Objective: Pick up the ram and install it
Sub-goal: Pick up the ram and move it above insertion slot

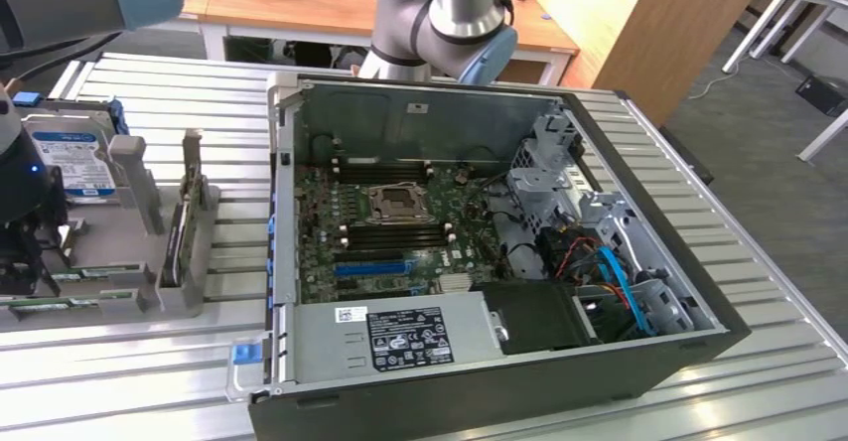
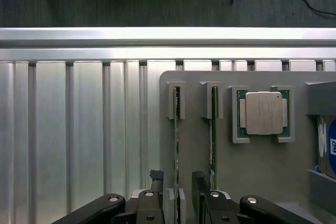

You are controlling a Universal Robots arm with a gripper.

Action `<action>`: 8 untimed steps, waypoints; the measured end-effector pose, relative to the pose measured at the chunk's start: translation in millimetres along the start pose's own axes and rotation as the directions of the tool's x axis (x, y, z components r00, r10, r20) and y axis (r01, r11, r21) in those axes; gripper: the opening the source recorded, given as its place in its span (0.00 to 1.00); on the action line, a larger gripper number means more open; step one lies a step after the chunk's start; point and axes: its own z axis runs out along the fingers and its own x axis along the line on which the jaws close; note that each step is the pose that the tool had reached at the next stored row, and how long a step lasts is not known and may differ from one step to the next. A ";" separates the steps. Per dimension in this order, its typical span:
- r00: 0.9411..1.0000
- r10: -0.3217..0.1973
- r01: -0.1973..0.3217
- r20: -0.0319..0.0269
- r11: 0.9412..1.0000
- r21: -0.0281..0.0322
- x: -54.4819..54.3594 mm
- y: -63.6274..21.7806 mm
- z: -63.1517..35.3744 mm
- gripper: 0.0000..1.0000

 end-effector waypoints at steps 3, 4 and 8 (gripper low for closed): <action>1.000 0.000 0.000 0.000 1.000 0.000 0.1 -0.1 2.3 0.35; 1.000 0.000 0.000 0.000 1.000 0.000 0.1 -0.1 3.2 0.35; 1.000 0.000 0.000 0.000 1.000 0.000 0.2 -0.2 6.1 0.35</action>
